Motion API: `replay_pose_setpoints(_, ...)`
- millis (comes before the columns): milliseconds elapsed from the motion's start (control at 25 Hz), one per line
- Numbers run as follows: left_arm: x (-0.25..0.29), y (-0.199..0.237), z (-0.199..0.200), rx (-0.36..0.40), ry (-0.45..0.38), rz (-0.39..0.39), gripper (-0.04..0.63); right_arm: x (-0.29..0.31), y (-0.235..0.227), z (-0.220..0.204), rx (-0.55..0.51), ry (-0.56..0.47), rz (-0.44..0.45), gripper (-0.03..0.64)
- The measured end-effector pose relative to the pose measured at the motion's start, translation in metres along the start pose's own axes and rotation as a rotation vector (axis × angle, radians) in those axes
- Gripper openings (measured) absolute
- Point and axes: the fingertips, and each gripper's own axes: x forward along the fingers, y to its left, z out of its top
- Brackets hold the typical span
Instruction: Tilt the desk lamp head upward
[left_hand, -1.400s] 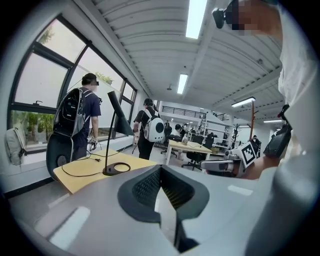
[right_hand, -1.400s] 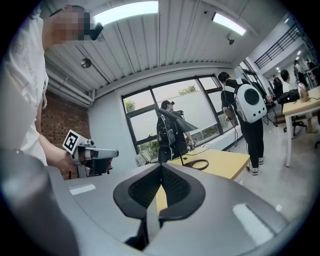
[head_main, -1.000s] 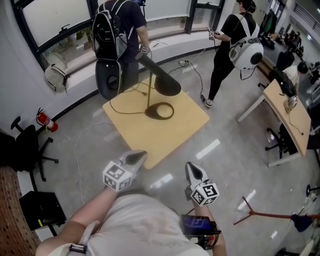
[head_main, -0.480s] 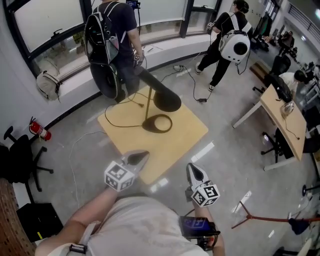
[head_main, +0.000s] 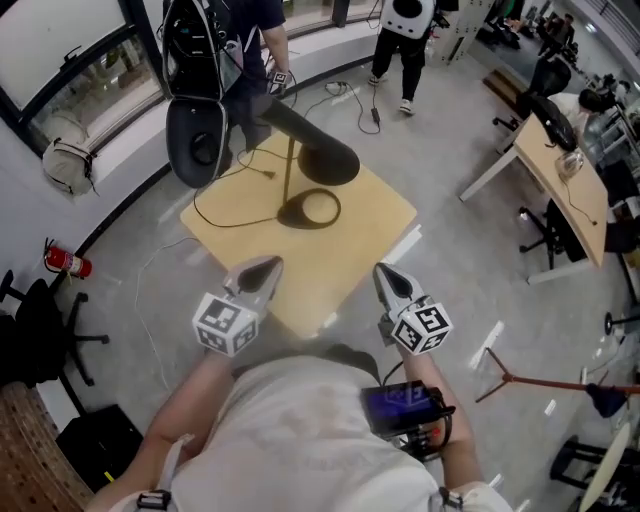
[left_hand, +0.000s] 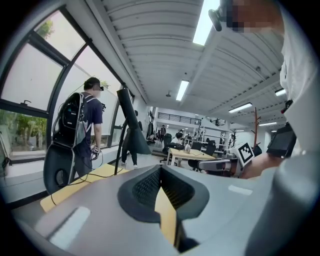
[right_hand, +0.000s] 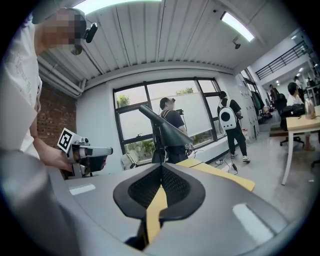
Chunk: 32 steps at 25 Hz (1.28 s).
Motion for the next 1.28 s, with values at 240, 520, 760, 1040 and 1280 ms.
replay_pose_setpoints(240, 0.005, 0.011, 0.021, 0.014, -0.013, 0.038, 0.001, 0.027, -0.010, 0.029, -0.044, -0.006, 0.038, 0.011)
replay_pose_setpoints(520, 0.032, 0.015, 0.021, 0.023, 0.010, 0.085, 0.000, 0.050, -0.036, 0.049, -0.042, -0.019, 0.084, 0.011)
replay_pose_setpoints(760, 0.064, -0.001, 0.021, 0.015, 0.033, 0.114, 0.002, 0.051, -0.078, 0.055, -0.042, 0.010, 0.111, 0.011)
replay_pose_setpoints(1040, 0.077, 0.020, 0.031, 0.012, 0.034, 0.250, 0.002, 0.098, -0.107, 0.064, -0.032, 0.021, 0.190, 0.012)
replay_pose_setpoints(1280, 0.082, 0.030, 0.051, 0.016, 0.006, 0.344, 0.002, 0.130, -0.113, 0.074, -0.026, 0.025, 0.274, 0.012)
